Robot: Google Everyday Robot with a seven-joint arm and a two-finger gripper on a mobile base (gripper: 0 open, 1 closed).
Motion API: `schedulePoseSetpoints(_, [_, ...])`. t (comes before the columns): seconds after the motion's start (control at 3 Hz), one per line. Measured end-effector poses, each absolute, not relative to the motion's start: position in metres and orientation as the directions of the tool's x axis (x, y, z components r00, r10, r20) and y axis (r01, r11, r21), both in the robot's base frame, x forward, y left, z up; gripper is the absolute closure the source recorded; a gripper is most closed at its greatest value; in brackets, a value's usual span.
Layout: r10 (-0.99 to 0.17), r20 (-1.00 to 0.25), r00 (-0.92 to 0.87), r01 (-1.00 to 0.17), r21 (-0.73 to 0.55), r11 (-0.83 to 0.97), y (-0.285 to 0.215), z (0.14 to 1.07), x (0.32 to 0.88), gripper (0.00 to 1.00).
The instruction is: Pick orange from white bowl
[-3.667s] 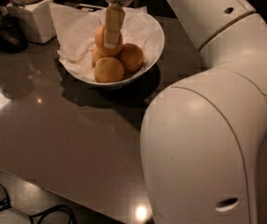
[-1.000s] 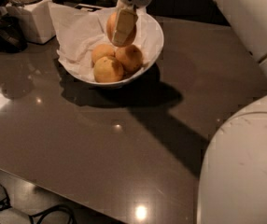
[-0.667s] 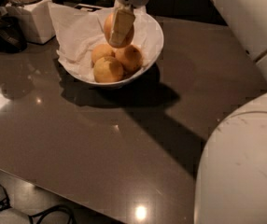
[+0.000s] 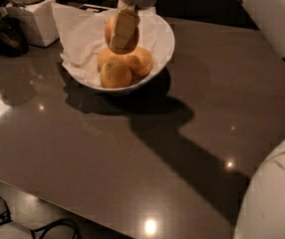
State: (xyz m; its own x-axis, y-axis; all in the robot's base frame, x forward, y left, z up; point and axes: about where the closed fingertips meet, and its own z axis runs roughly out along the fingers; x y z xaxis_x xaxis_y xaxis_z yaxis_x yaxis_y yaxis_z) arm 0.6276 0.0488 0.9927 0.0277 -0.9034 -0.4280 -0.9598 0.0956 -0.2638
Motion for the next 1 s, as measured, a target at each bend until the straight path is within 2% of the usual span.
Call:
schedulePoseSetpoints(0.33, [-0.893,-0.45,-0.006,-0.96,-0.248,0.132,0.048,0.998,0.598,1.0])
schedulePoseSetpoints(0.67, [-0.849,-0.522,-0.08,-0.938,-0.249,0.242,0.041,1.018,0.54,1.0])
schedulePoseSetpoints(1.0, [-0.842,-0.516,-0.159,-0.92,-0.232,0.316,0.032,1.012,0.497,1.0])
